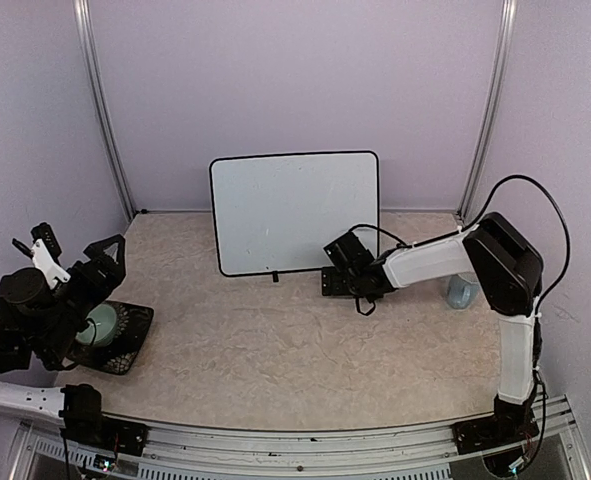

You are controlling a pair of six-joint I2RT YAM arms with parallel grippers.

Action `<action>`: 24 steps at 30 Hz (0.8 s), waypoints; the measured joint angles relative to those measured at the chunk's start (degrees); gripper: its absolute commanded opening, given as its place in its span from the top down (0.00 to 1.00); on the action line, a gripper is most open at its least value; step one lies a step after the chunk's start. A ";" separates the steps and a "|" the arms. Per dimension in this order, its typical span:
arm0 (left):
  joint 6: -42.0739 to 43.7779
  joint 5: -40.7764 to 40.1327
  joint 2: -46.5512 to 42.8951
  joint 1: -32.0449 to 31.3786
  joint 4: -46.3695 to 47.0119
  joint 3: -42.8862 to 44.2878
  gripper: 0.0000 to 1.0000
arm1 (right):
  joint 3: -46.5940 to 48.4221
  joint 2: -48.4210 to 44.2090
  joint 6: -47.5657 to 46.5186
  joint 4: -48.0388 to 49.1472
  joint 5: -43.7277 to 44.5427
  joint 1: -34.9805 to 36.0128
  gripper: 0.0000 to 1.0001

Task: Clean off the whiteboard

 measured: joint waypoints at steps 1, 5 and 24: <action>0.02 0.00 0.04 0.00 -0.39 -0.09 0.01 | -1.77 -1.97 -0.31 0.11 -0.28 0.09 0.00; 0.02 0.15 0.96 0.00 -1.09 -0.48 0.01 | -8.68 -11.39 -2.05 0.70 -1.20 0.28 0.00; 5.68 24.68 8.02 21.90 9.60 -14.75 0.01 | -37.44 -66.38 -12.33 0.00 -1.27 0.35 0.00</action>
